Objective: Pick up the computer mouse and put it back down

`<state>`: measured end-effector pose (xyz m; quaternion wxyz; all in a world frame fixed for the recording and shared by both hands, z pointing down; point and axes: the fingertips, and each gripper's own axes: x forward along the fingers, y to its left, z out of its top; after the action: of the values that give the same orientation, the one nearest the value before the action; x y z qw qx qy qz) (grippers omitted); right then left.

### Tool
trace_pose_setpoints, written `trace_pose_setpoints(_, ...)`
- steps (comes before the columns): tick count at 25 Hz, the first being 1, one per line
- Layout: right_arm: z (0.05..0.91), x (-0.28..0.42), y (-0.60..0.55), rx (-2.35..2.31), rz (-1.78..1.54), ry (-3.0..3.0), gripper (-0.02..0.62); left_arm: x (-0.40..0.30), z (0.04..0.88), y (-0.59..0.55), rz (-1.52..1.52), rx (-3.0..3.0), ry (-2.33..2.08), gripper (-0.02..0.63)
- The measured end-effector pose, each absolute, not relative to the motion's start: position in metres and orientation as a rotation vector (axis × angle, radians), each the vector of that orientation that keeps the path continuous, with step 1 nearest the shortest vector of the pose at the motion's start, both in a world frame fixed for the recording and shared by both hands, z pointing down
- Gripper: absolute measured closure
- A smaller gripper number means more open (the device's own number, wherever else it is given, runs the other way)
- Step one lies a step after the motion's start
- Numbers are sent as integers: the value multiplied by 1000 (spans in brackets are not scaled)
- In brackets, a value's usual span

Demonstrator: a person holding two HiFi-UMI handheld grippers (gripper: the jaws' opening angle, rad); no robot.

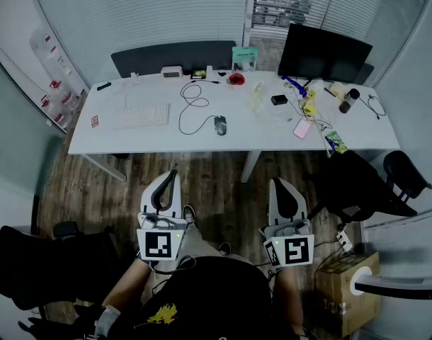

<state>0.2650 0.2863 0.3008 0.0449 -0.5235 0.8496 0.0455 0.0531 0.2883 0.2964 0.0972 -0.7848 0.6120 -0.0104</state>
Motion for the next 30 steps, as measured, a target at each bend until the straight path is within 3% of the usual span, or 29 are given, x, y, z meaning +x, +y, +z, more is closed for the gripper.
trace_pose_setpoints(16,301,260,281,-1622,221,2614,580,36,298,277,-16,-2291,1864,594)
trace_pose_setpoints(18,302,260,278,-1641,218,2605,574,35,298,276,-11,-2291,1863,549)
trace_pose_setpoints(23,311,262,268,-1586,67,2549,360,29,309,274,-82,-2285,1844,353)
trace_pose_setpoints(25,319,259,259,-1580,28,2539,213,20,315,272,-115,-2269,1849,227)
trace_pose_setpoints(27,328,249,250,-1572,10,2569,62,2,322,274,-138,-2254,1902,142)
trace_pose_setpoints(30,338,228,232,-1554,-2,2631,-2,-29,331,274,-166,-2230,2014,109)
